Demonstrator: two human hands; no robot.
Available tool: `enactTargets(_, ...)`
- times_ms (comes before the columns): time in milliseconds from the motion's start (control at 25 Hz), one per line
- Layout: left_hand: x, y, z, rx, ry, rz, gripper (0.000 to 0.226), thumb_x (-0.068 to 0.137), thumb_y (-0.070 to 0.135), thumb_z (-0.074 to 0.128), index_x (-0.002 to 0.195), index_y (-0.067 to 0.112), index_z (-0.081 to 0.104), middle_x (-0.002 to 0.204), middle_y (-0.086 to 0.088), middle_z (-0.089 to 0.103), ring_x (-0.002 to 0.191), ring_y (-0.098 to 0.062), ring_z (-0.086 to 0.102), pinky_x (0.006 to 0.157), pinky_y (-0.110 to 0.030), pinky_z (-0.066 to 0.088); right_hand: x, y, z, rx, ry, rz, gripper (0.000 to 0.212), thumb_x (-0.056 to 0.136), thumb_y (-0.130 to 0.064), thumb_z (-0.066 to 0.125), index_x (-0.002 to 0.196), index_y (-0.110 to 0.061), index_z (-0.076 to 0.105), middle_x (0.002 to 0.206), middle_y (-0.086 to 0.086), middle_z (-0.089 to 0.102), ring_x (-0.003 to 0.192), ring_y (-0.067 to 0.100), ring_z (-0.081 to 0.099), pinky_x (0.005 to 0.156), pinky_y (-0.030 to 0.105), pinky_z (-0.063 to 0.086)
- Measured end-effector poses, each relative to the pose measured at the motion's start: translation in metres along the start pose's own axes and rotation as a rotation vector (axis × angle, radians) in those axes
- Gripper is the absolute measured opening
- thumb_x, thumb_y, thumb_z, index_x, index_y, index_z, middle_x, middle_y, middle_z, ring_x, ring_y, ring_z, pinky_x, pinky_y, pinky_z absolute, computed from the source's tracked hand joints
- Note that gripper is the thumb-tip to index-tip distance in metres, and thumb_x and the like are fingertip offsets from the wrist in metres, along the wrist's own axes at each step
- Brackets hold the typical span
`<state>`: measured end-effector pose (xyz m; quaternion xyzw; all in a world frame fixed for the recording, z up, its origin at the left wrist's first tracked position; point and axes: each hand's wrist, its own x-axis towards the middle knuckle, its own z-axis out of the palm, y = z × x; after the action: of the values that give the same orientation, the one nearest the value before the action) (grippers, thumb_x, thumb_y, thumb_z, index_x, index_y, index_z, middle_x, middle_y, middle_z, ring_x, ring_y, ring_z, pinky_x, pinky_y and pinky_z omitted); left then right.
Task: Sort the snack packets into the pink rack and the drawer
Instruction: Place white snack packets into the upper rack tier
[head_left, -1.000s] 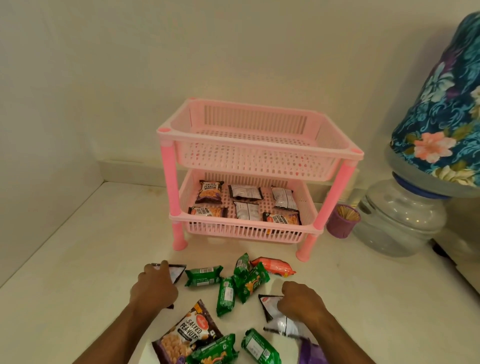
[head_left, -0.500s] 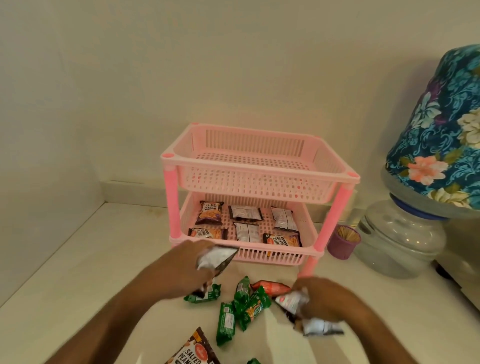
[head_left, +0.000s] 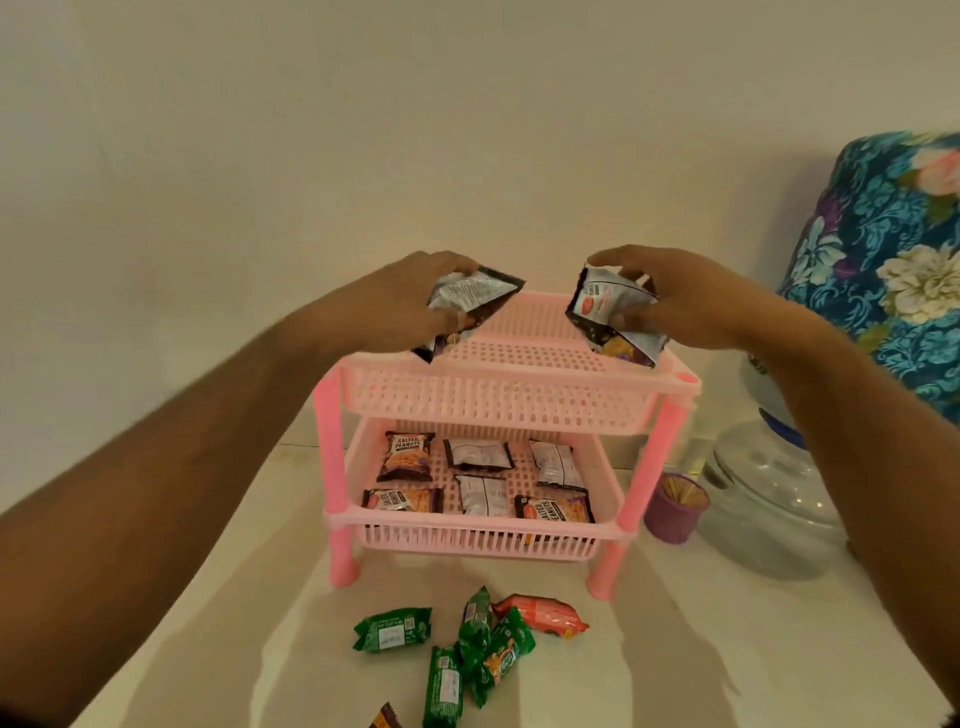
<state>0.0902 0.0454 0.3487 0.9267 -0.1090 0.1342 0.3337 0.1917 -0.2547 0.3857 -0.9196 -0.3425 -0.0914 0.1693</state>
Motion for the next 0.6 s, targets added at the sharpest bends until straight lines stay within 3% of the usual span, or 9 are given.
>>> enactTargets(200,0.042,-0.032,-0.003,0.056,-0.045,-0.079,0.053,0.092,0.012,0.063,0.139,0.027,0.044,0.117,-0.003,0.057,0.064,-0.010,0.070,0.051,-0.019,0.052,0.048,0.018,0.025,-0.037,0.012,0.007,0.066,0.083,-0.015,0.073,0.142,-0.030,0.047,0.131,0.001,0.060,0.102,0.019,0.057,0.079,0.030,0.048)
enactTargets(280,0.051,-0.042,-0.002,0.127,-0.066,-0.090,0.055,0.090,0.013,0.066,0.139,0.027,0.045,0.119,-0.004,0.058,0.064,-0.011,0.070,0.051,-0.022,0.054,0.057,0.024,0.037,-0.098,0.012,0.018,0.061,0.082,-0.014,0.073,0.138,-0.026,0.052,0.131,0.001,0.061,0.104,0.019,0.057,0.082,0.031,0.049)
enactTargets(400,0.060,-0.056,0.001,0.238,-0.119,-0.147,0.066,0.084,0.012,0.072,0.142,0.027,0.045,0.131,-0.004,0.055,0.079,-0.017,0.068,0.063,-0.033,0.059,0.064,0.033,0.055,-0.231,-0.081,0.018,0.050,0.078,-0.010,0.073,0.125,-0.023,0.062,0.120,0.000,0.066,0.101,0.019,0.060,0.083,0.034,0.051)
enactTargets(600,0.069,-0.075,0.009,0.374,-0.270,-0.201,0.081,0.077,0.009,0.075,0.148,0.029,0.042,0.141,-0.003,0.050,0.111,-0.022,0.056,0.086,-0.036,0.057,0.067,0.047,0.078,-0.303,-0.257,-0.014,0.046,0.077,-0.007,0.072,0.122,-0.017,0.067,0.116,0.000,0.069,0.098,0.019,0.062,0.079,0.028,0.048)
